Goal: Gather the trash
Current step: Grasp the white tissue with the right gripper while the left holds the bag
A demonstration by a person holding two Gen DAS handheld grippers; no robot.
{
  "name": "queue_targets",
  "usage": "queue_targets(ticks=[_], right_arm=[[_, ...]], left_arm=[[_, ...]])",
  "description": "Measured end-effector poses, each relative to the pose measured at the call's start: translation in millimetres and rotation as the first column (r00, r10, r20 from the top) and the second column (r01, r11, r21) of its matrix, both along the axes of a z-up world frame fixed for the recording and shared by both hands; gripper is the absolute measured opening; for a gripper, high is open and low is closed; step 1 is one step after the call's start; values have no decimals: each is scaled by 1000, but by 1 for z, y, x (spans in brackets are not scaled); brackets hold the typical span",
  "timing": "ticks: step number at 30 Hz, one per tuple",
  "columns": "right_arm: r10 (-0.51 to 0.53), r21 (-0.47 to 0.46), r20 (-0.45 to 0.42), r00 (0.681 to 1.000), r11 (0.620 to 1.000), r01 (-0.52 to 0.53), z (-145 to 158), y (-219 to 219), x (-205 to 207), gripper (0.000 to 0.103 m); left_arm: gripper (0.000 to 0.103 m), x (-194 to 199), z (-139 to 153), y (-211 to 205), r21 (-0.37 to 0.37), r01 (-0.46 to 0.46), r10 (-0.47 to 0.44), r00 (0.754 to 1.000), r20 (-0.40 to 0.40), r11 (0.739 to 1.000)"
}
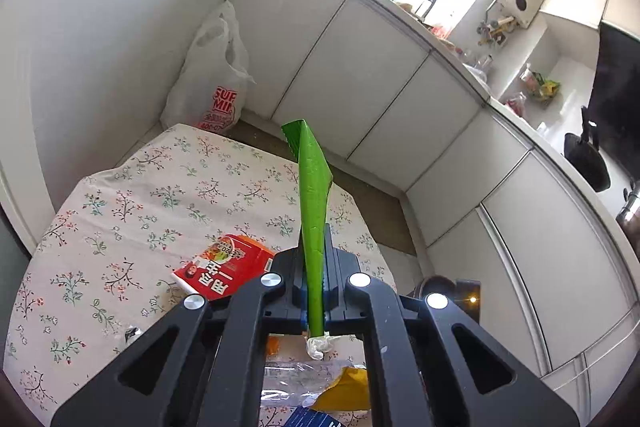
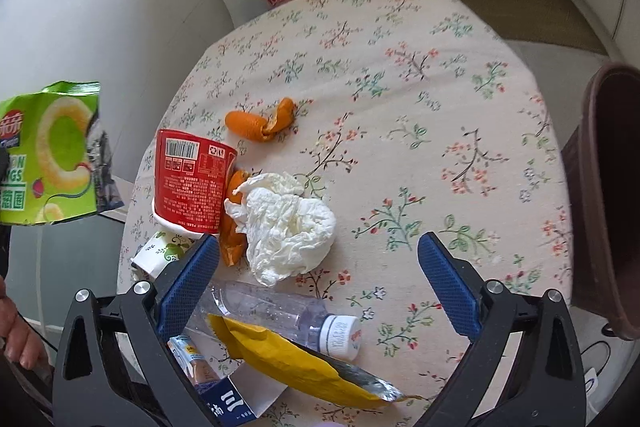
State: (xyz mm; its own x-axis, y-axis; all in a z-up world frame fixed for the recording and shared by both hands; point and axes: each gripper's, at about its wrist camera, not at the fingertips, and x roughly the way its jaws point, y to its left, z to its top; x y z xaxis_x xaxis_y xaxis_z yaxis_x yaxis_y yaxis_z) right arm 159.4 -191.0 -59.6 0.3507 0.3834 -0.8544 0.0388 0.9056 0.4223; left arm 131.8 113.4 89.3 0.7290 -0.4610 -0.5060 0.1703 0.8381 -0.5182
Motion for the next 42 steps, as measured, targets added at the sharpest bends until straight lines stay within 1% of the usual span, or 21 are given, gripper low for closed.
queue_targets(ticks=[2, 5, 8, 10, 12, 14, 16, 17, 18, 19, 22, 29, 35, 40, 42], right_arm=[[12, 36, -49, 999, 999, -11, -13, 6, 7, 90], [33, 55, -85, 996, 998, -28, -25, 15, 12, 86], [27, 73, -121, 992, 997, -18, -36, 19, 18, 77], [21, 72, -138, 990, 997, -11, -42, 21, 20, 69], [18, 59, -141, 990, 998, -10, -45, 23, 20, 64], [15, 44, -119, 993, 999, -10, -43, 24, 20, 56], [16, 46, -112, 994, 999, -11, -44, 22, 21, 43], [16, 45, -111, 994, 999, -11, -44, 22, 20, 39], [22, 52, -108, 994, 999, -16, -45, 23, 20, 27], [27, 64, -110, 994, 998, -20, -46, 24, 20, 24], [20, 59, -93, 995, 998, -15, -43, 24, 18, 21], [-1, 30, -28, 1000, 1000, 2, -20, 12, 8, 20], [-29, 6, 98, 995, 1000, 28, 21, -6, -8, 20], [-79, -55, 236, 969, 994, 95, 62, -34, -30, 20], [-104, -63, 272, 957, 990, 126, 73, -48, -38, 20]], left_arm=[[4, -4, 2, 8, -5, -11, 11, 1000, 6, 1000], [4, -5, 1, 17, -5, -15, 15, 1000, 2, 1000], [4, -5, -3, 19, 2, -6, 6, 1000, -14, 1000], [4, -10, -5, 19, 12, 0, 1, 1000, -18, 1000], [4, -9, -6, 16, 17, 6, -5, 1000, -22, 1000], [4, -9, -8, 14, 19, 10, -9, 1000, -27, 1000], [4, -8, -10, 11, 25, 14, -13, 999, -34, 1000], [4, -8, -12, 9, 30, 15, -14, 999, -38, 999], [4, -7, -14, 7, 34, 16, -15, 999, -43, 999], [4, -7, -15, 7, 36, 16, -14, 999, -47, 999], [4, -5, -19, 3, 48, 13, -10, 998, -59, 999], [4, -3, -23, 0, 46, 8, -5, 997, -71, 999], [4, -8, -17, -13, 54, 16, -14, 999, -45, 998], [4, -11, -8, -36, 60, 40, -39, 999, -20, 997], [4, -12, -3, -46, 59, 54, -53, 999, -7, 997]])
